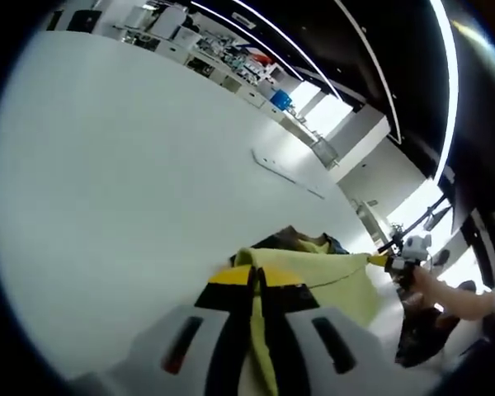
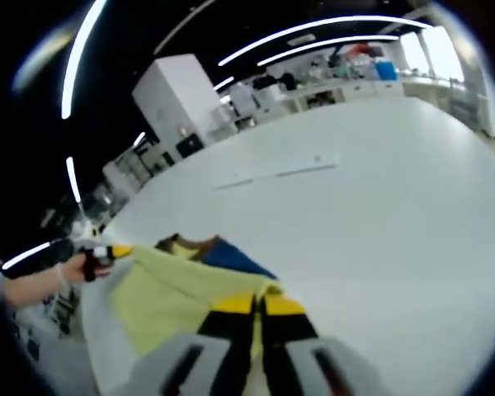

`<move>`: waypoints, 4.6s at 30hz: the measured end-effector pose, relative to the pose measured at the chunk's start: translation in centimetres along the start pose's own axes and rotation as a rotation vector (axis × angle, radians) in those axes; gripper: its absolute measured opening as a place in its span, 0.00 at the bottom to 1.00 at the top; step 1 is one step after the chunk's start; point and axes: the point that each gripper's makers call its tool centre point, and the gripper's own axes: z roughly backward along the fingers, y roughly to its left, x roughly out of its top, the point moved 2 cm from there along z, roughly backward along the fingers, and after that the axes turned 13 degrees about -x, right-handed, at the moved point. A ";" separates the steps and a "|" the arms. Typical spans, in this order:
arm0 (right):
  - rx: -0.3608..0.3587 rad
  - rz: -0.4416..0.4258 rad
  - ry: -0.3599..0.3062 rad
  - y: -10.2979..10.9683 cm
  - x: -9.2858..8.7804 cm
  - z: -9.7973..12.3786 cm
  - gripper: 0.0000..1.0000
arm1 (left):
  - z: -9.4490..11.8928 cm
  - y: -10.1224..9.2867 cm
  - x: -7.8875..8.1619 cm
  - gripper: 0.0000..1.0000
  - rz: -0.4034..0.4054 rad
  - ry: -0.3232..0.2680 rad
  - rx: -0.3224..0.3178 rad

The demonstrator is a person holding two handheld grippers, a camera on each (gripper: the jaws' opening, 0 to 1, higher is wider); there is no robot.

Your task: Fold the garment on the visible template until the final outline fits inside the template.

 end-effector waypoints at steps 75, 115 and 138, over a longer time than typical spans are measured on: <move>0.264 0.292 0.020 7.0 -3.7 1.5 0.89 | -1.3 -7.1 -5.0 0.89 -0.409 0.318 -0.261; 0.211 0.218 -0.009 5.2 -1.0 -1.6 0.83 | -1.4 -5.0 -2.1 0.84 -0.384 0.287 -0.237; 0.201 0.206 -0.002 4.5 -1.0 -2.4 0.80 | -4.6 -5.2 -2.1 0.83 -0.331 0.250 -0.248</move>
